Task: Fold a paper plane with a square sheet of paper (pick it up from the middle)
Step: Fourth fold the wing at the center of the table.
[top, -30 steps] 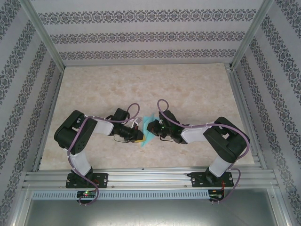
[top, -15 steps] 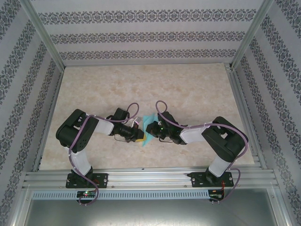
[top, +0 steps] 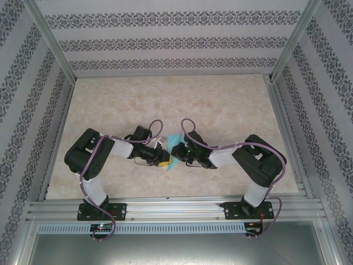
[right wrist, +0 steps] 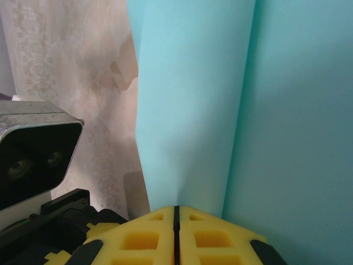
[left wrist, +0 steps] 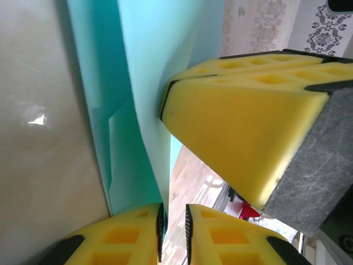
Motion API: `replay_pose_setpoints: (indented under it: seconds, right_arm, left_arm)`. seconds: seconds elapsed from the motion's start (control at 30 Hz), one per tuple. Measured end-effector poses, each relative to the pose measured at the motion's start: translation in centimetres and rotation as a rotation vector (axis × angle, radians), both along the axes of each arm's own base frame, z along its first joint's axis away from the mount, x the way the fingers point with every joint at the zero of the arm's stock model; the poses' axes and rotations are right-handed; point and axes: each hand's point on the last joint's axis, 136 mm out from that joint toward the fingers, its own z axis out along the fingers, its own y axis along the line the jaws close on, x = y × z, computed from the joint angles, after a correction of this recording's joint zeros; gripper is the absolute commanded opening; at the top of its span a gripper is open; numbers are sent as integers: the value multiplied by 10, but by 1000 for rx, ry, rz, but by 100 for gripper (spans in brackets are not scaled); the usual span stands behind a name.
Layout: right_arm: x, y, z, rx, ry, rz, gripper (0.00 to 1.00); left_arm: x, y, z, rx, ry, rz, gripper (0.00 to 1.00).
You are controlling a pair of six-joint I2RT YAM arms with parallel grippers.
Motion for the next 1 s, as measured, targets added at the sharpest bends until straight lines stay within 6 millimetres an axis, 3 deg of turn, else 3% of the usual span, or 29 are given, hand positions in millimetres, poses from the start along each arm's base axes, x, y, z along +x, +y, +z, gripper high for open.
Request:
replay_pose_setpoints:
  seconds: [0.37,1.0]
  right_arm:
    - [2,-1,0,-3,-1,-12,9]
    - [1,-1,-1,-3,3,-14,9]
  left_arm:
    - [3,12,-8,93,-58,35,10]
    - [2,17,4,129,-120,59,32]
